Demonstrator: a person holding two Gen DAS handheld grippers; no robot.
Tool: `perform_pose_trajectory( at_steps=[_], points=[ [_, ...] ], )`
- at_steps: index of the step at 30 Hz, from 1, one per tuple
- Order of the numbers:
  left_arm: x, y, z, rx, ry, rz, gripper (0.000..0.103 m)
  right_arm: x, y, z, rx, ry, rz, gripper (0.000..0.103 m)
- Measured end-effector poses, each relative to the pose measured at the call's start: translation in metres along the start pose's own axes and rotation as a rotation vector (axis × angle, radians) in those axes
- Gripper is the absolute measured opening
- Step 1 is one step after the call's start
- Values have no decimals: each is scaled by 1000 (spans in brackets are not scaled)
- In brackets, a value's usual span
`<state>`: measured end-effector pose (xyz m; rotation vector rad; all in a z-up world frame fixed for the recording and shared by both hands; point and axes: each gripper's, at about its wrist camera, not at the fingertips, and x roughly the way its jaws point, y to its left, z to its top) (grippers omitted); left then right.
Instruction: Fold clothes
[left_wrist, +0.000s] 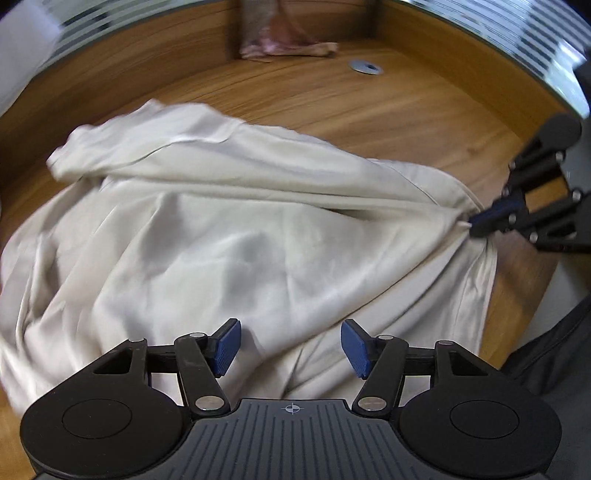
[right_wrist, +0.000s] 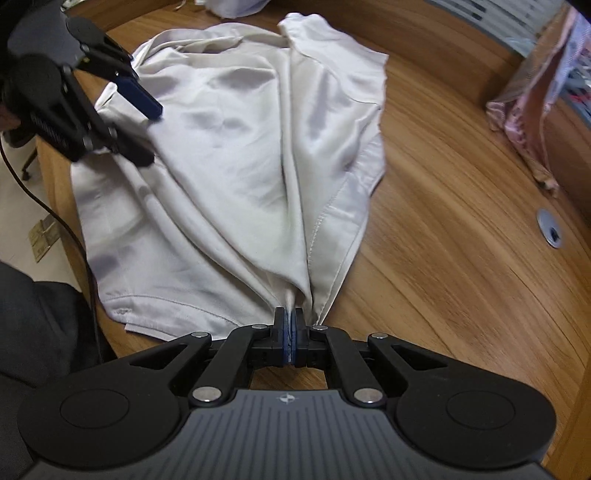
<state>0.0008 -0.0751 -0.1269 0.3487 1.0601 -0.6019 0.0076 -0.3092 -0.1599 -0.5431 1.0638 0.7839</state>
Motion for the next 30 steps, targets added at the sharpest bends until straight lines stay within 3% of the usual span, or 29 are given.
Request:
perform_pose_trajectory(
  at_steps=[3, 5, 8, 12, 16, 20, 23, 27, 30],
  points=[
    [12, 4, 0, 73, 27, -7, 53, 0, 6, 4, 21, -2, -24, 2],
    [17, 11, 2, 93, 59, -36, 22, 1, 10, 6, 40, -3, -40, 2],
    [13, 31, 12, 37, 60, -111, 4, 3, 12, 8, 74, -7, -64, 2],
    [6, 67, 39, -105, 42, -181, 4, 10, 13, 11, 112, 3, -101, 2],
    [11, 96, 68, -206, 26, -173, 4, 14, 14, 13, 155, 3, -113, 2],
    [18, 102, 85, -197, 16, -140, 10, 17, 18, 15, 163, -3, -122, 2],
    [8, 98, 91, -163, -37, -147, 27, 20, 23, 14, 140, -4, -129, 2],
    [-14, 82, 89, -97, -72, -172, 27, 19, 24, 13, 133, -8, -125, 3],
    [-27, 60, 80, -10, -67, -183, 33, 17, 25, 15, 128, 1, -112, 4]
  ],
)
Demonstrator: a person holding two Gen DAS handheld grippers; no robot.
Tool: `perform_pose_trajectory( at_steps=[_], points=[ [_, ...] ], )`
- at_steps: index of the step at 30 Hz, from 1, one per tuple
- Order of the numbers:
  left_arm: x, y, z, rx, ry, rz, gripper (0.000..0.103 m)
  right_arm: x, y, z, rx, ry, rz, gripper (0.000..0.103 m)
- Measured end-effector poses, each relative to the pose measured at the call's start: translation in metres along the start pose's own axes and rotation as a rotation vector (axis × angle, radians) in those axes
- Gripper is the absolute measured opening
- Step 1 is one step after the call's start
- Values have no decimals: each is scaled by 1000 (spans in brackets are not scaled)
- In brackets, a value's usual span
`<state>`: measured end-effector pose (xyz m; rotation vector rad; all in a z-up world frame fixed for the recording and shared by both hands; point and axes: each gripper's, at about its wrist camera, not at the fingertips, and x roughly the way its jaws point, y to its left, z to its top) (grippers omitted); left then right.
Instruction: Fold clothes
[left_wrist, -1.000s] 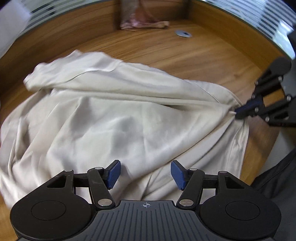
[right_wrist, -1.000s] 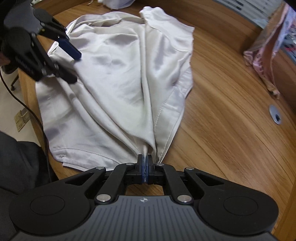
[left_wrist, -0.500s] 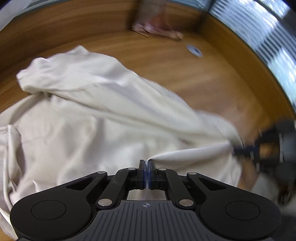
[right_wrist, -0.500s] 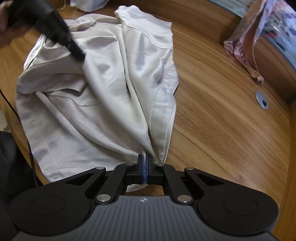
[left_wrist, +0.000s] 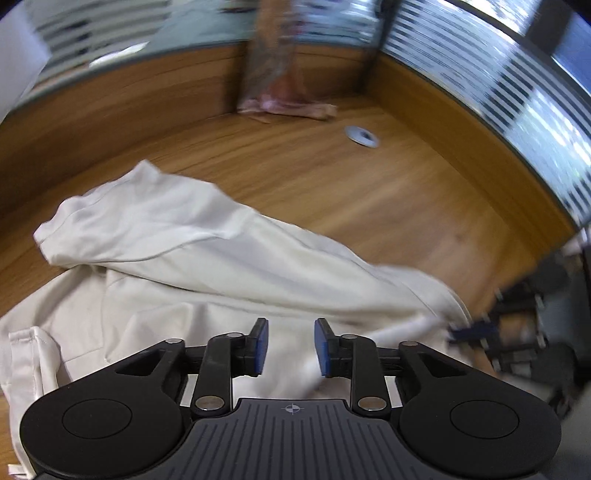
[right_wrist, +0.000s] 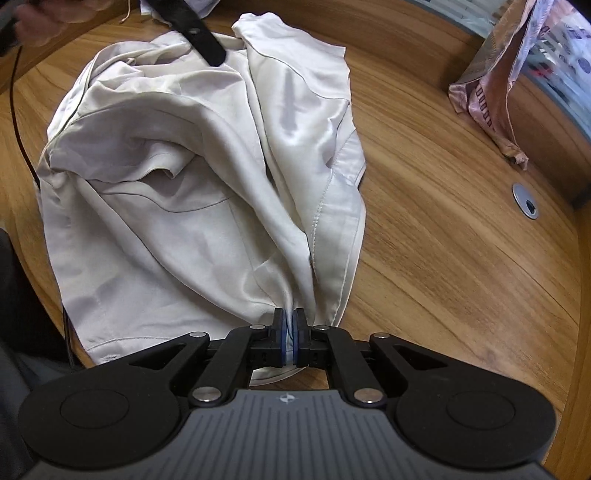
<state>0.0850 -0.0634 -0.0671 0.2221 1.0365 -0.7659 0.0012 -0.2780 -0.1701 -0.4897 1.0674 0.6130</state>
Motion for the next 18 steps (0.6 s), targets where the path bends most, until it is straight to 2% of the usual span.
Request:
perform_pose_trajectory(
  at_steps=[7, 12, 16, 18],
  points=[
    [9, -43, -42, 91, 61, -13, 33, -8, -6, 1, 8, -5, 39, 4],
    [18, -55, -71, 82, 83, -37, 33, -5, -5, -4, -34, -7, 65, 4],
    [23, -51, -81, 74, 78, 44, 33, -6, -1, -1, -99, -33, 66, 15],
    [26, -46, -84, 74, 98, 59, 33, -6, -1, 2, -113, -38, 76, 16]
  ],
)
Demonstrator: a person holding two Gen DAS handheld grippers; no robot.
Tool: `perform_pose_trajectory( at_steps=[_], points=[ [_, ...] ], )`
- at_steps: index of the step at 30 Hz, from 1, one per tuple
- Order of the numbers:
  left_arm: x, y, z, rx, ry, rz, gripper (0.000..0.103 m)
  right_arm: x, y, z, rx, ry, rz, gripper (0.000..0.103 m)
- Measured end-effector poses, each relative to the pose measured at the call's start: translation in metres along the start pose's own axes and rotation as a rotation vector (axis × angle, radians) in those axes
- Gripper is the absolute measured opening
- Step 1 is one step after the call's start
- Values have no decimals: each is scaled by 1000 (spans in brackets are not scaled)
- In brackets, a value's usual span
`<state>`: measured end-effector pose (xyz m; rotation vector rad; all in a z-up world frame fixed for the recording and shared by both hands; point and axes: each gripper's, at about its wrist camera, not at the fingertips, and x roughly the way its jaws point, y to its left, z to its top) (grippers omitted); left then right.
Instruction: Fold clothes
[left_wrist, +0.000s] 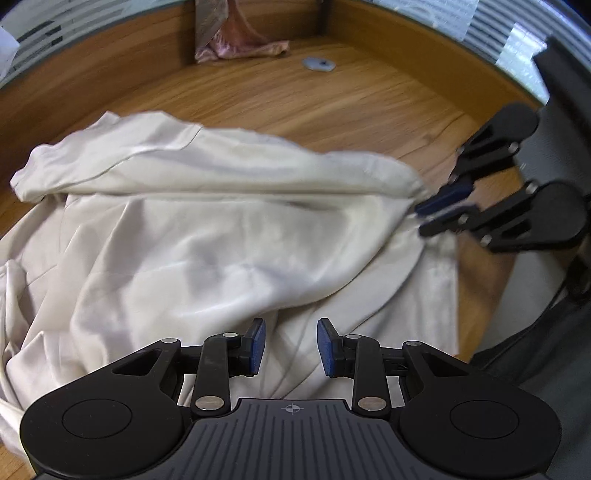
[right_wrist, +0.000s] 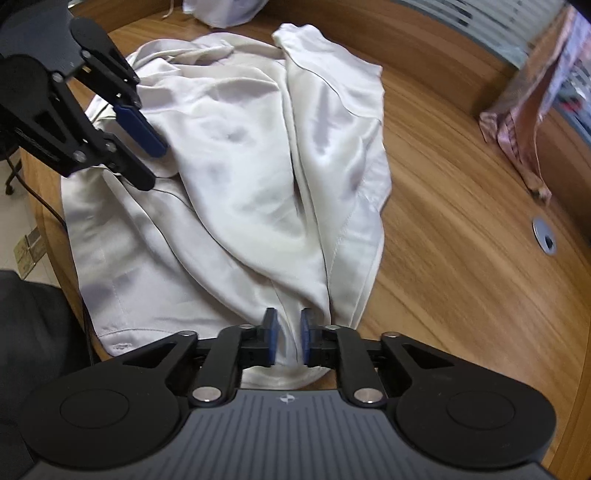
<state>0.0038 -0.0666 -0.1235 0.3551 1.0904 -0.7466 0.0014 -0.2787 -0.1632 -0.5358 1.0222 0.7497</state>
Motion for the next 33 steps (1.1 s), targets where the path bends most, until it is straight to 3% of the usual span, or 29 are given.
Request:
perform_pose_trajectory(
  at_steps=[5, 13, 15, 17, 20, 27, 28, 31, 33],
  points=[
    [10, 10, 2, -44, 15, -10, 33, 2, -4, 6, -9, -4, 11, 16],
    [24, 6, 18, -22, -32, 103, 33, 1, -1, 1, 27, 2, -3, 17],
    [29, 4, 18, 13, -33, 134, 24, 0, -1, -1, 33, 5, -4, 24],
    [32, 4, 18, 40, -39, 155, 3, 1, 0, -4, 40, 17, -10, 30],
    [18, 12, 16, 34, -86, 121, 3, 5, 2, -7, 52, 29, -16, 30],
    [-66, 56, 20, -114, -188, -93, 3, 15, -1, -4, 126, 40, -40, 29],
    [-79, 66, 19, -153, -205, -114, 3, 15, -3, -3, 136, 39, -33, 27],
    [-107, 98, 14, -282, -261, -129, 3, 17, -6, 0, 166, 39, -22, 4],
    [-117, 121, 5, -378, -293, -119, 3, 16, -5, 3, 167, 37, -35, 3]
  ],
)
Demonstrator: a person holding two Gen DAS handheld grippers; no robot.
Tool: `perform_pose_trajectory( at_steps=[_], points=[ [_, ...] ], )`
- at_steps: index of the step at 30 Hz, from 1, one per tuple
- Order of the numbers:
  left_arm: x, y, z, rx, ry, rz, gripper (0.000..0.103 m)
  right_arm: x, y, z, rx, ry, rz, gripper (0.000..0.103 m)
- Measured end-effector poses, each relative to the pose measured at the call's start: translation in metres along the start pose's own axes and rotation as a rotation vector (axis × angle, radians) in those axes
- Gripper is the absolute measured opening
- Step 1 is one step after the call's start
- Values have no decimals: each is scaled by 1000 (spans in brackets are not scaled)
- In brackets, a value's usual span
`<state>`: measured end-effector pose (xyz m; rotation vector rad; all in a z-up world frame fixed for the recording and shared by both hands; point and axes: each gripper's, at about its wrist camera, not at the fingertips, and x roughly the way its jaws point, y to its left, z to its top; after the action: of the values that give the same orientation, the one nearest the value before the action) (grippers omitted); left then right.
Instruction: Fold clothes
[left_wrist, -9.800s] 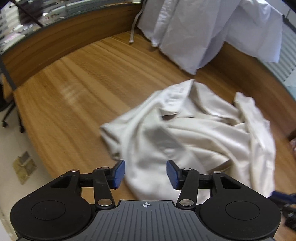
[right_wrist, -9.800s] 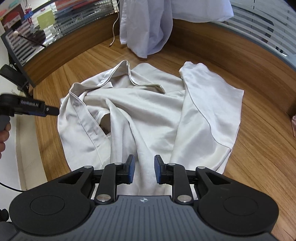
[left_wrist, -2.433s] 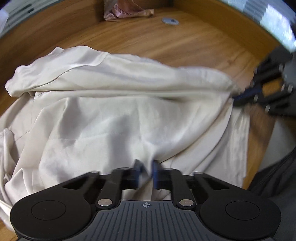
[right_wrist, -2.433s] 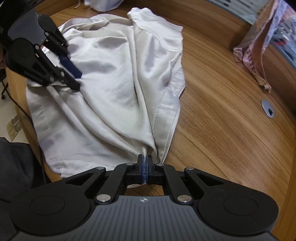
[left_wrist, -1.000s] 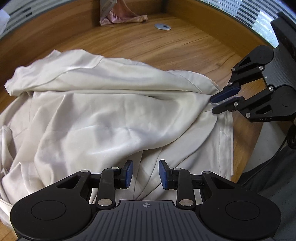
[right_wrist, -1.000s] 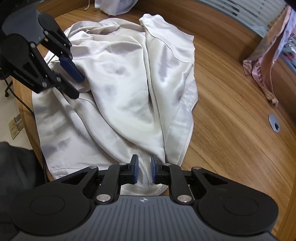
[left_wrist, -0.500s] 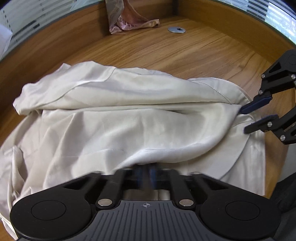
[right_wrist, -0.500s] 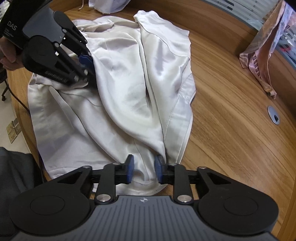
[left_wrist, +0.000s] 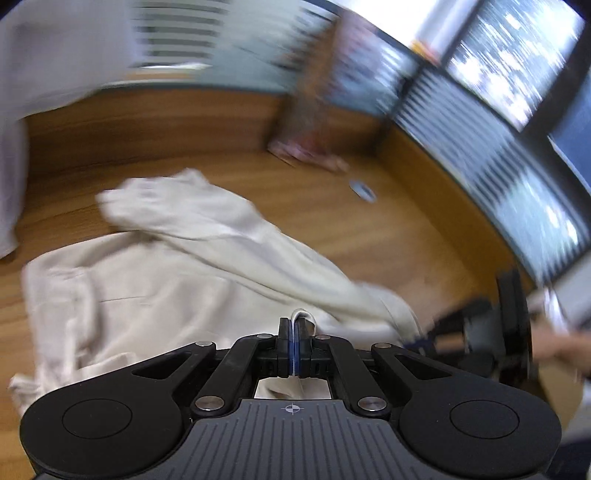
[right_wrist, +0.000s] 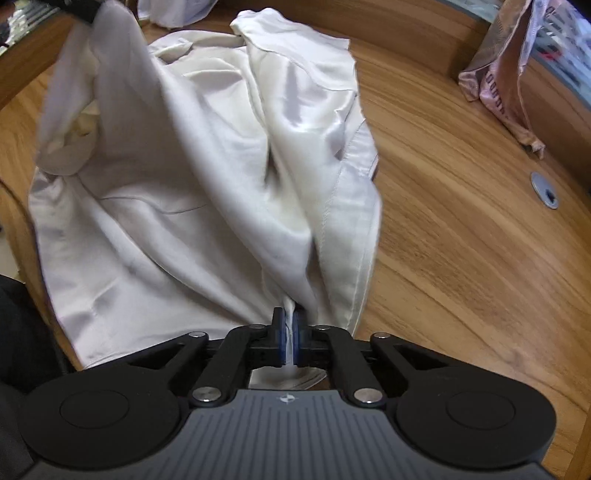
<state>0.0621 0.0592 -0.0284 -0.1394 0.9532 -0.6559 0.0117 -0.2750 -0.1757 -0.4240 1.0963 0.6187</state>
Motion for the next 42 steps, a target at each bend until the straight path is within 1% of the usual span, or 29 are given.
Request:
perform_pose_trajectory(
  at_steps=[2, 5, 7, 11, 16, 20, 24, 28, 33, 36, 37, 38, 40, 42],
  points=[
    [-9, 24, 1, -80, -32, 30, 3, -6, 2, 4, 3, -21, -15, 3],
    [-15, 52, -2, -147, -62, 92, 3, -21, 4, 13, 18, -68, -34, 3],
    [-18, 68, -5, -197, -70, 103, 3, -32, 6, 22, 28, -107, -48, 3],
    [-17, 89, -14, -234, -63, 130, 3, -45, 12, 46, 28, -161, -90, 3],
    [-22, 114, -21, -303, -91, 164, 3, -41, 14, 84, 2, -186, -146, 3],
    [-30, 128, -24, -346, -126, 205, 3, -34, 16, 120, -54, -196, -175, 3],
    [-38, 139, -22, -397, -162, 256, 3, -23, 14, 157, -89, -195, -172, 2],
    [-39, 149, -18, -429, -178, 298, 3, -6, 10, 191, -108, -189, -155, 3],
    [-32, 162, -14, -445, -170, 333, 4, 22, 8, 225, -135, -165, -127, 3],
    [-29, 170, -11, -447, -158, 359, 5, 36, 10, 235, -140, -148, -122, 5],
    [-30, 172, -11, -448, -158, 364, 8, 38, 10, 237, -136, -145, -122, 5],
    [-31, 174, -10, -451, -160, 363, 12, 38, 10, 239, -131, -147, -120, 7],
    [-33, 175, -9, -444, -161, 351, 17, 35, 10, 241, -122, -155, -115, 10],
    [-34, 175, -8, -430, -156, 333, 17, 31, 9, 241, -105, -161, -112, 13]
  ],
)
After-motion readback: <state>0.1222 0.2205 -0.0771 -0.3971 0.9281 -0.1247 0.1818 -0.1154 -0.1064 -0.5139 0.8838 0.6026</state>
